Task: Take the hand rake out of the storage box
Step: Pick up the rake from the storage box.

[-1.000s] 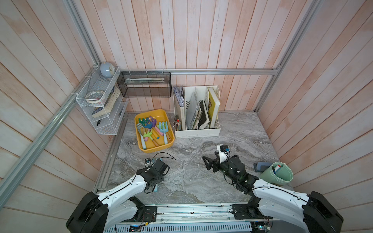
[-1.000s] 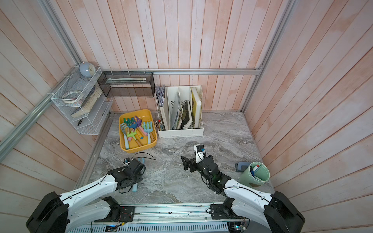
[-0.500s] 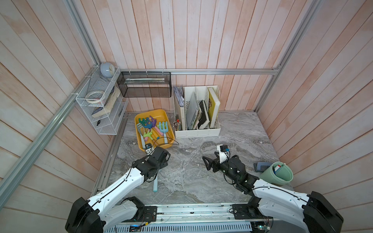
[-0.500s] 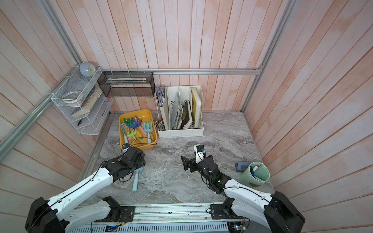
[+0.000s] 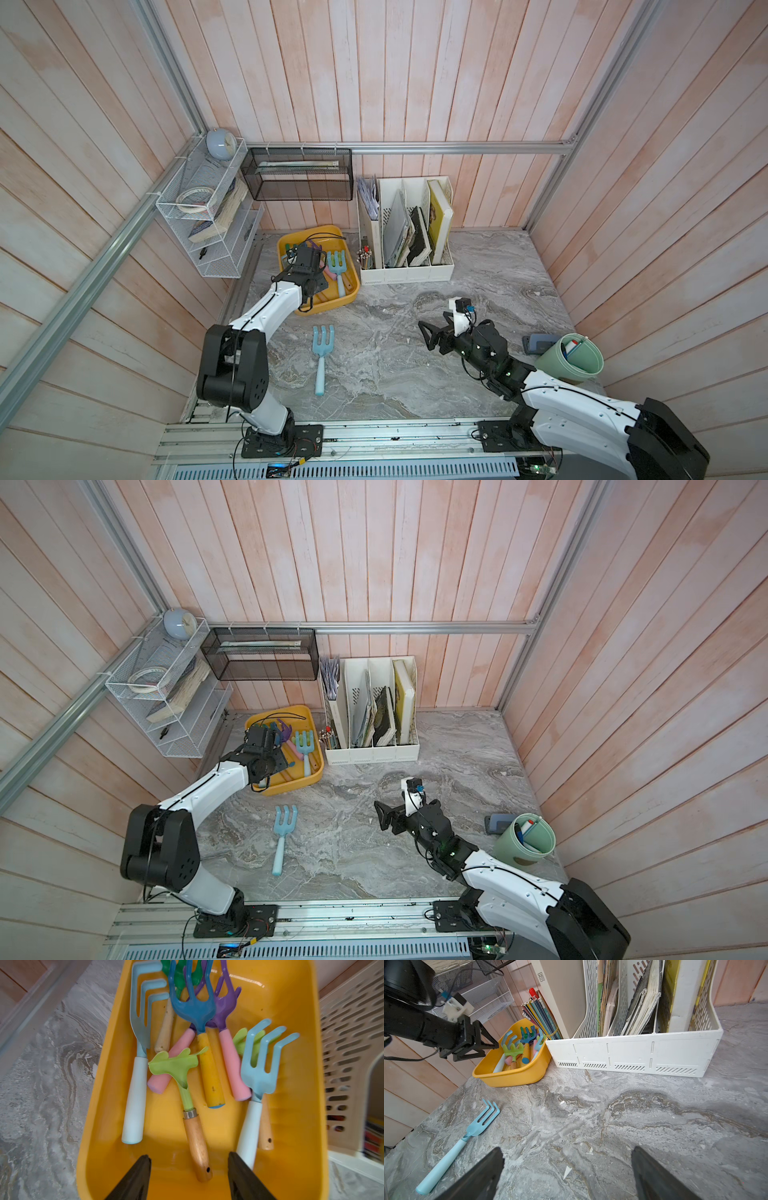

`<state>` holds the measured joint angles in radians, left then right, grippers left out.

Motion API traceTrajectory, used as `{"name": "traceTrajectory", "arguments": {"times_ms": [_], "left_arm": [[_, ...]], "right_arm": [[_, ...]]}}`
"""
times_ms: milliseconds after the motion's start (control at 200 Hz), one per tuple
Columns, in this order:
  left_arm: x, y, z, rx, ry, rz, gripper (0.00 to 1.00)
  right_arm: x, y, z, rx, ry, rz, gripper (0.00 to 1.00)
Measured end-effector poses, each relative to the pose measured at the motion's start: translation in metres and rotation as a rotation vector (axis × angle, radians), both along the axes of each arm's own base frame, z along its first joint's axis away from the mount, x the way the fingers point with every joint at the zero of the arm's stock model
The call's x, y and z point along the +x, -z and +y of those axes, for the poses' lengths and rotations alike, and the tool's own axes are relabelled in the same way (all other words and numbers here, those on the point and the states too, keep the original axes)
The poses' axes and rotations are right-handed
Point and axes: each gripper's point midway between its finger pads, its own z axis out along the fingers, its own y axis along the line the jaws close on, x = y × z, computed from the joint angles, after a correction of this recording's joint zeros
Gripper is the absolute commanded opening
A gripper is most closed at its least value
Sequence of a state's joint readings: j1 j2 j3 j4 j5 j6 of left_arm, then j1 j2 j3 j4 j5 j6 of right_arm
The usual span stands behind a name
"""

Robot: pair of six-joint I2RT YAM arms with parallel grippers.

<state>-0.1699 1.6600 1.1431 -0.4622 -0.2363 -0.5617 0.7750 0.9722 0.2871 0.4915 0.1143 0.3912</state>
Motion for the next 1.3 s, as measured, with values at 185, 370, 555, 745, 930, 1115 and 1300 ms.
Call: {"name": "traceTrajectory", "arguments": {"times_ms": [185, 370, 555, 745, 930, 1115, 1300], "left_arm": [[0.018, 0.038, 0.004, -0.009, 0.001, 0.093, 0.49], [0.025, 0.058, 0.001, -0.029, 0.006, 0.128, 0.44], [0.03, 0.073, -0.001, -0.033, 0.006, 0.161, 0.44], [0.041, 0.073, 0.003, -0.014, -0.003, 0.158, 0.36], [0.045, 0.074, 0.009, -0.006, -0.012, 0.163, 0.24], [0.044, 0.073, 0.01, 0.002, -0.001, 0.174, 0.17], [0.042, 0.066, 0.013, 0.015, 0.019, 0.183, 0.09]], "right_arm": [[0.001, 0.008, -0.005, -0.024, 0.013, 0.024, 0.98], [0.005, 0.0, -0.012, -0.041, 0.032, 0.021, 0.98], [0.021, -0.014, -0.026, -0.025, 0.081, -0.005, 0.98], [0.028, -0.006, -0.033, -0.041, 0.1, 0.019, 0.98], [0.035, 0.002, -0.037, -0.05, 0.107, 0.045, 0.98], [0.036, 0.003, -0.037, -0.047, 0.098, 0.053, 0.98], [0.036, 0.003, -0.036, -0.041, 0.089, 0.054, 0.98]]}}
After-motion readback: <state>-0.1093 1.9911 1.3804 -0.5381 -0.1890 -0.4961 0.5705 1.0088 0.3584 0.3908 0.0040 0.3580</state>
